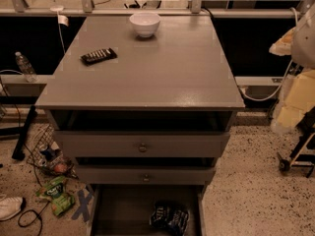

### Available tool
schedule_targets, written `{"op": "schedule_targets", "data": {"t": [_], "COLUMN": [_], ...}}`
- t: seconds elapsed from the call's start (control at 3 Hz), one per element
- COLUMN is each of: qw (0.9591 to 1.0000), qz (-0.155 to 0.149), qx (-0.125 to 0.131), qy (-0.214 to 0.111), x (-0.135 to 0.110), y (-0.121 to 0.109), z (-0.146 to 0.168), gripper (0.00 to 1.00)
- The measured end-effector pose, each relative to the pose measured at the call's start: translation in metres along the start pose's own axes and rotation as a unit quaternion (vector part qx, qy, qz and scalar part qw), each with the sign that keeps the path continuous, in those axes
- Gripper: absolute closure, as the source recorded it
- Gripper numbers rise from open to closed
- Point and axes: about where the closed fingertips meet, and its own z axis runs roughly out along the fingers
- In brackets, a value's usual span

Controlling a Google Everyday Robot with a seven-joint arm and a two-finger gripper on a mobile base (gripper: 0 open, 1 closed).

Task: Pick blue chip bag from bottom drawer and place on counter

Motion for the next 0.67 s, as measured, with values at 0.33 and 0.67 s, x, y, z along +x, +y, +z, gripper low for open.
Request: {"op": "schedule_targets", "data": {"t": [0.33, 0.67], "qw": [1.0000, 0.9987], "qz": [0.000, 0.025], "qx": [0.000, -0.012], "qy": [0.000, -0.042], "x": [0.000, 0.012], "y": [0.000, 0.015], "z": [0.000, 0.043], "gripper": [0.00, 0.00]}}
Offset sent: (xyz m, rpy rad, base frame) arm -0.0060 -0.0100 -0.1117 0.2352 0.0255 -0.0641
